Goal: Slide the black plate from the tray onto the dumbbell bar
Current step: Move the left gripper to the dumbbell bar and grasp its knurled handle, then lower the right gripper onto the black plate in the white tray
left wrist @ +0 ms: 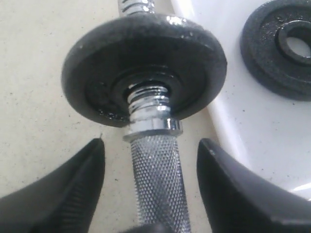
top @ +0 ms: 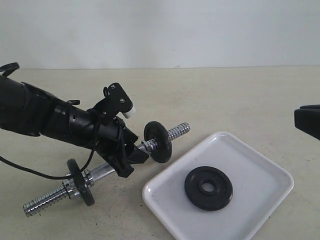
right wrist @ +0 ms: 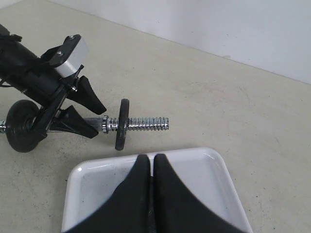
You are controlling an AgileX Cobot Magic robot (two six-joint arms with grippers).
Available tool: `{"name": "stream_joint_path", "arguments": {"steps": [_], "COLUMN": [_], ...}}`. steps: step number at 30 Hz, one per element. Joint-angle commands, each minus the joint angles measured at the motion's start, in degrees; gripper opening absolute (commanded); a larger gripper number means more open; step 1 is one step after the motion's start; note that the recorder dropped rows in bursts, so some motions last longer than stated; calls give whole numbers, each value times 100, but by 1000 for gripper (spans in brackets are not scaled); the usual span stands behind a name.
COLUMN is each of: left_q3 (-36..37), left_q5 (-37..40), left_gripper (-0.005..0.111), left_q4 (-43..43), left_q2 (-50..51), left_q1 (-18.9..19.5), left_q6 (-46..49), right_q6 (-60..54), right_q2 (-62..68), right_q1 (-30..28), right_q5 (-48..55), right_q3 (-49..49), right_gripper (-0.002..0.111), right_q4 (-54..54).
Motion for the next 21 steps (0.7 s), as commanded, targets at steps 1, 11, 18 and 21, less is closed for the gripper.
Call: {"name": "stream_joint_path", "arguments": {"steps": [1,11,18,21], "left_q3": [-19,-19,-70,-70], "left_q5": [-22,132,180,180], "left_gripper": [52,52,52,52], "left_q4": [-63,-49,-61,-61], "left_q2": [19,392,335,273], "left_q1": [-23,-23,-23,-23], "left_q6": [-34,-76,-76,-57], "right_q6": [-39,-39,-39,-39], "right_q2": [14,14,14,14], "right_q1": [6,6,6,6], "right_q5": [-2,-2,-2,-2], "right_q3": [-34,-34,-34,-34], "right_gripper": [0,0,0,0], "right_q4": [21,21,21,21]}}
